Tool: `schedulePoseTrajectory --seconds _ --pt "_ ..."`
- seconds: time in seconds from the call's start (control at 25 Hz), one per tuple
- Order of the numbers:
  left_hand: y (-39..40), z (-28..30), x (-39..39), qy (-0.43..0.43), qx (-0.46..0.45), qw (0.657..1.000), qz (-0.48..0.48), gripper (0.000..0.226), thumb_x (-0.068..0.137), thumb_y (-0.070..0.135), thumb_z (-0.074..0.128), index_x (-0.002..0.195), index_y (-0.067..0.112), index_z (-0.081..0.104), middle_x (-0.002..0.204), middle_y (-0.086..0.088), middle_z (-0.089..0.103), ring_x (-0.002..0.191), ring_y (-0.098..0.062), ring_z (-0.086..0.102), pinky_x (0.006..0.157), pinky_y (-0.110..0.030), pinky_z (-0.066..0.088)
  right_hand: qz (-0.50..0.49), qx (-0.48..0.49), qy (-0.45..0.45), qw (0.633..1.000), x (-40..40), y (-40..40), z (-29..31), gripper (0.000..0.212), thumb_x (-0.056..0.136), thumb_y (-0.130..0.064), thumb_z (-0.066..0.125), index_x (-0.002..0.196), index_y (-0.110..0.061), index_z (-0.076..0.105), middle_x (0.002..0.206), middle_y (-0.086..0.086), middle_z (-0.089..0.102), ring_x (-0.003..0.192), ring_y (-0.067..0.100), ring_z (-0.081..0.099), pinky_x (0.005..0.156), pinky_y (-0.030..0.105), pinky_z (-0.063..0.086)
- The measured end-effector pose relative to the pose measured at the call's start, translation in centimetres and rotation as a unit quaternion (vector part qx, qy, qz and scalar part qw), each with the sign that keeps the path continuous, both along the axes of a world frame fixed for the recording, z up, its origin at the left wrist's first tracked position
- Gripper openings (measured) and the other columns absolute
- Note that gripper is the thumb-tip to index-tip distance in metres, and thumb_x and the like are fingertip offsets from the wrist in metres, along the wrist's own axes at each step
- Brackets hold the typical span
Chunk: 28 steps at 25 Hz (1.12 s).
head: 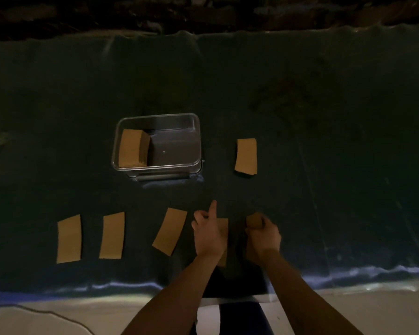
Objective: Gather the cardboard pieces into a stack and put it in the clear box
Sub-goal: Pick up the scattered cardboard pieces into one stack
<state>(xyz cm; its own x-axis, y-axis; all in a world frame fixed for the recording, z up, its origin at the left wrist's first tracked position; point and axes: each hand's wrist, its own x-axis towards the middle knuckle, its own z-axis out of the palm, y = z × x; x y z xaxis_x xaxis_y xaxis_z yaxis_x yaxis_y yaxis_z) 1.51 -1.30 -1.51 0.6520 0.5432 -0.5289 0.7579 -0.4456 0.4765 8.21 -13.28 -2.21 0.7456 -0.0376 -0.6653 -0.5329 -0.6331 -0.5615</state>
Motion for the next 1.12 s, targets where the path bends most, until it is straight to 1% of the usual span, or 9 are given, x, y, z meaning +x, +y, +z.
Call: schedulePoseTrajectory --seconds 0.08,0.2,0.32,0.4,0.52,0.72,0.84,0.92,1.12 --pt "1.1 0.0 0.5 -0.018 -0.075 0.996 0.053 0.06 0.092 0.005 0.056 0.147 0.025 0.041 0.137 -0.01 0.054 0.123 -0.029 0.054 0.102 -0.036 0.047 -0.037 0.059 0.033 0.997 -0.6 0.6 0.2 0.014 0.084 -0.017 0.064 0.092 -0.013 0.074 0.084 0.014 0.072 0.082 0.034 0.069 0.077 0.047 0.06" --pt "2.8 0.4 0.4 -0.046 -0.155 0.981 0.108 0.027 0.091 0.004 0.06 0.112 0.017 0.071 0.117 -0.005 0.072 0.108 -0.02 0.065 0.089 -0.028 0.053 -0.083 0.193 0.094 0.973 -0.3 2.0 2.0 0.015 0.096 -0.011 0.059 0.107 -0.007 0.069 0.08 0.008 0.066 0.07 0.022 0.063 0.055 0.03 0.056" --pt "4.3 1.6 -0.6 -0.105 -0.277 0.937 0.186 0.011 0.093 0.013 0.067 0.1 0.02 0.072 0.105 0.002 0.07 0.095 -0.014 0.063 0.067 -0.02 0.05 -0.007 0.265 0.163 0.95 0.4 3.5 3.0 0.031 0.102 -0.029 0.048 0.129 -0.024 0.062 0.116 0.006 0.068 0.102 0.024 0.067 0.082 0.038 0.057" --pt "5.6 1.6 -1.4 -0.128 -0.309 0.92 0.203 0.011 0.093 0.017 0.067 0.094 0.027 0.07 0.106 0.004 0.072 0.1 -0.015 0.065 0.075 -0.026 0.051 0.033 0.276 0.209 0.937 0.0 4.7 3.3 0.035 0.101 -0.044 0.044 0.127 -0.032 0.063 0.119 0.006 0.07 0.109 0.025 0.067 0.093 0.043 0.055" --pt "6.8 1.6 -2.5 -0.176 -0.316 0.904 0.227 0.012 0.092 0.015 0.068 0.091 0.026 0.072 0.103 0.002 0.075 0.099 -0.019 0.069 0.081 -0.036 0.057 0.059 0.285 0.228 0.929 -1.3 6.2 3.7 0.034 0.095 -0.041 0.056 0.123 -0.024 0.067 0.112 0.013 0.074 0.105 0.031 0.07 0.094 0.047 0.055" --pt "7.6 1.3 -3.3 -0.21 -0.232 0.919 0.24 0.005 0.09 0.02 0.07 0.089 0.024 0.069 0.096 -0.002 0.069 0.08 -0.016 0.064 0.07 -0.031 0.054 0.064 0.33 0.241 0.91 -2.1 7.6 4.3 0.027 0.1 -0.029 0.051 0.124 -0.022 0.063 0.107 0.022 0.073 0.08 0.03 0.071 0.072 0.04 0.06" --pt "8.8 -0.6 -5.3 -0.047 0.044 0.991 0.119 0.039 0.093 0.044 0.059 0.129 0.03 0.055 0.135 -0.005 0.047 0.12 -0.024 0.049 0.099 -0.041 0.045 0.011 0.33 0.204 0.922 -1.7 8.0 4.1 0.026 0.103 -0.028 0.046 0.125 -0.026 0.06 0.096 0.021 0.07 0.071 0.029 0.067 0.068 0.041 0.057" --pt "9.3 -1.6 -6.9 0.06 0.144 0.987 0.022 0.06 0.094 0.049 0.052 0.147 0.029 0.036 0.149 -0.007 0.029 0.133 -0.03 0.034 0.106 -0.047 0.037 -0.014 0.328 0.175 0.928 -1.2 7.7 3.8 0.026 0.103 -0.029 0.046 0.126 -0.027 0.059 0.095 0.02 0.068 0.07 0.028 0.065 0.069 0.043 0.056" --pt "9.1 -1.9 -6.1 0.063 0.128 0.989 0.032 0.056 0.094 0.038 0.058 0.143 0.018 0.039 0.138 -0.012 0.04 0.127 -0.031 0.042 0.103 -0.045 0.04 -0.024 0.301 0.168 0.938 -1.1 6.7 3.2 0.022 0.103 -0.027 0.047 0.122 -0.028 0.059 0.094 0.019 0.066 0.07 0.027 0.063 0.067 0.043 0.055"
